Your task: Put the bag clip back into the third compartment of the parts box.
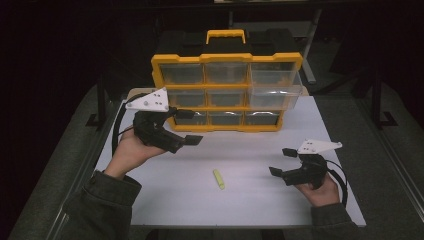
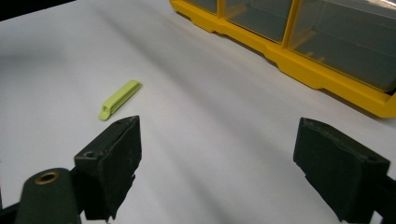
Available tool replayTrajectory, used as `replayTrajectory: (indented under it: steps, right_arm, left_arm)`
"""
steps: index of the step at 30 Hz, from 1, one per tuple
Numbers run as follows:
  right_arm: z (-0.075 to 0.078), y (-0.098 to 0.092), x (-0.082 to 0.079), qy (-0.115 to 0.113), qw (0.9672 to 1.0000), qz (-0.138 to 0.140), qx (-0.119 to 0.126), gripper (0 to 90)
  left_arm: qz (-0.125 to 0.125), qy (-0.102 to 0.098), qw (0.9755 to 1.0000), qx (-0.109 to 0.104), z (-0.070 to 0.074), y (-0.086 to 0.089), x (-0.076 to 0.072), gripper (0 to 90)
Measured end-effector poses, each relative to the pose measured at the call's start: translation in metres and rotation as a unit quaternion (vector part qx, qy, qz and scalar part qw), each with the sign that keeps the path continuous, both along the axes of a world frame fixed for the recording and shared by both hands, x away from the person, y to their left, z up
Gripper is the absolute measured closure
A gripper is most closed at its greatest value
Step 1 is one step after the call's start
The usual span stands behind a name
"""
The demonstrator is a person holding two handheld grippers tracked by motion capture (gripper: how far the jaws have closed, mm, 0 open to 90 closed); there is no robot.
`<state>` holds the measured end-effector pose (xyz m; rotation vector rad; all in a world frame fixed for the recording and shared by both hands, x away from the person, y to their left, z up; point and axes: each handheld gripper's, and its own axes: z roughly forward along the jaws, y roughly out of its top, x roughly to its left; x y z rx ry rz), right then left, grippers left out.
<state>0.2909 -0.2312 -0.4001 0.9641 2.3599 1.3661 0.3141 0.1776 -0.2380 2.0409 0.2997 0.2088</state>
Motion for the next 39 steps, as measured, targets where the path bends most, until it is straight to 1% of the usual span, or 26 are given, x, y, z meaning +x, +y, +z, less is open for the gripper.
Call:
replayTrajectory:
  steps: [2,4,8,10,13,15,16,19,21,23,25,27,29,32,34,38,39]
  right_arm:
    - [0.0,0.001,0.0,-0.001,1.0,0.001,0.0,14.4]
    - [0.0,0.001,0.0,-0.004,1.0,0.002,0.001,14.4]
    - [0.0,0.0,0.0,0.0,1.0,0.0,0.001,14.4]
    - [-0.001,0.001,0.0,0.001,1.0,-0.001,0.002,14.4]
    - [-0.002,0.002,0.001,0.005,1.0,0.001,-0.004,14.4]
    - [-0.002,0.002,0.0,0.002,1.0,-0.001,-0.003,14.4]
    - [-0.002,0.002,-0.001,0.003,1.0,-0.002,-0.001,14.4]
    - [-0.002,0.002,-0.001,0.0,0.9999,-0.004,-0.009,14.7]
    - [-0.003,0.002,-0.001,0.0,1.0,-0.003,-0.009,14.8]
    - [-0.003,0.002,-0.001,0.003,0.9999,-0.003,-0.01,14.9]
    - [-0.003,0.003,-0.001,0.003,0.9999,-0.002,-0.011,14.8]
    - [-0.003,0.003,-0.001,0.0,0.9999,-0.003,-0.017,14.8]
    - [-0.003,0.003,-0.001,0.002,0.9999,-0.002,-0.012,14.8]
    - [-0.003,0.004,-0.001,0.001,0.9999,-0.001,-0.012,14.8]
    - [-0.003,0.004,-0.001,0.001,0.9999,-0.001,-0.013,14.8]
    - [-0.003,0.005,-0.001,0.0,0.9997,-0.001,-0.024,14.8]
    - [-0.002,0.005,-0.001,0.0,0.9997,0.0,-0.023,14.8]
  left_arm:
    - [0.004,0.003,1.0,0.0,-0.003,0.003,-0.002,23.0]
    - [0.008,-0.001,1.0,-0.001,-0.007,0.006,-0.004,22.9]
    - [0.016,0.0,0.9999,-0.003,-0.012,0.012,-0.006,22.4]
    - [0.019,0.002,0.9998,-0.009,-0.015,0.015,-0.007,22.3]
    - [0.025,0.005,0.9996,-0.012,-0.019,0.018,-0.008,22.0]
    - [0.032,0.004,0.9994,-0.015,-0.023,0.02,-0.01,21.9]
    - [0.034,0.004,0.9993,-0.011,-0.025,0.021,-0.01,21.9]
    - [0.041,0.005,0.9991,-0.007,-0.034,0.024,-0.014,21.7]
    - [0.046,0.003,0.9989,-0.004,-0.04,0.025,-0.015,21.7]
    - [0.046,0.007,0.9989,-0.003,-0.044,0.027,-0.015,21.7]
    - [0.046,0.007,0.9989,-0.003,-0.047,0.029,-0.016,21.7]
    - [0.048,0.009,0.9988,-0.007,-0.049,0.031,-0.016,21.7]
    - [0.05,0.011,0.9986,-0.009,-0.052,0.033,-0.017,21.7]
    - [0.052,0.005,0.9986,-0.008,-0.056,0.035,-0.019,21.7]
    - [0.054,0.006,0.9985,-0.009,-0.059,0.036,-0.02,21.7]
    - [0.06,0.009,0.9981,-0.004,-0.066,0.039,-0.022,21.8]
    - [0.061,0.008,0.9981,-0.004,-0.067,0.04,-0.022,21.7]
